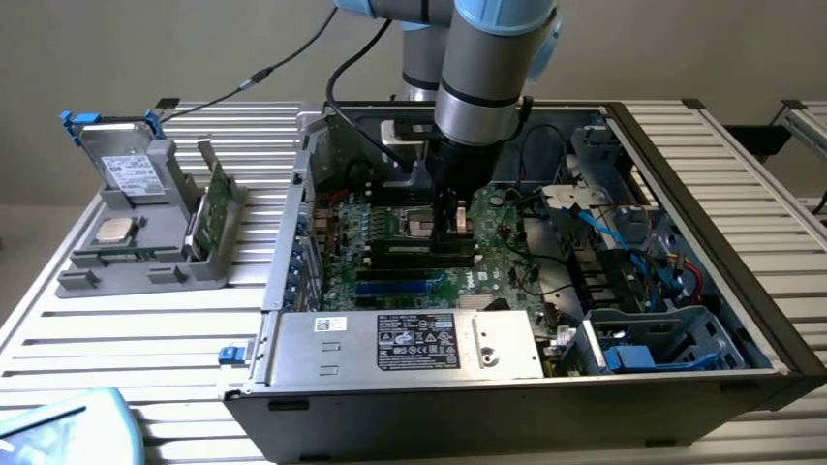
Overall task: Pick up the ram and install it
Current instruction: 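Insert the ram into the slot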
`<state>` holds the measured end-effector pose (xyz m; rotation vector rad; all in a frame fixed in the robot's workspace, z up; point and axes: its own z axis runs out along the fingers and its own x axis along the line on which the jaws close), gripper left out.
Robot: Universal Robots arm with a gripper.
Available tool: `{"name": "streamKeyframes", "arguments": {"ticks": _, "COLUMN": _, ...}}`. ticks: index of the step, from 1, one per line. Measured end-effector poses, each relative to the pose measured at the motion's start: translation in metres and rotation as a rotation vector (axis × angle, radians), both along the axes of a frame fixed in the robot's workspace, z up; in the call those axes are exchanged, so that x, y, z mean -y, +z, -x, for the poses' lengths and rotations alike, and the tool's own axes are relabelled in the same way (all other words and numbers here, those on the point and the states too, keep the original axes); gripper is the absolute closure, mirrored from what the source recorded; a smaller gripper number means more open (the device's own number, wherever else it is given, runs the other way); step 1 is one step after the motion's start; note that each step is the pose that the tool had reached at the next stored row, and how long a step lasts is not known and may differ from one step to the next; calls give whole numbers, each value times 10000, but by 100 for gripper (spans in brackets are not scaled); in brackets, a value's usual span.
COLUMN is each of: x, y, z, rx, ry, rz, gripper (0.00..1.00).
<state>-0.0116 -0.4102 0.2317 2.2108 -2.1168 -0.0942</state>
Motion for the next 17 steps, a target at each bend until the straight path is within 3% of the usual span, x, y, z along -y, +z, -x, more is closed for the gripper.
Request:
{"name": "streamKeyframes", "arguments": {"ticks": 3, "x": 0, "y": -2, "z": 1, "rx": 2, "ry": 0, "rz": 11, "gripper": 86}}
{"name": "streamKeyframes", "arguments": {"ticks": 8, "x": 0, "y": -25, "z": 2, "rx": 13, "ry": -8, "rz": 106, "gripper": 86}}
{"name": "streamKeyframes", "arguments": {"ticks": 17, "x": 0, "y": -43, "z": 3, "rx": 15, "ry": -14, "rz": 124, "gripper": 86}}
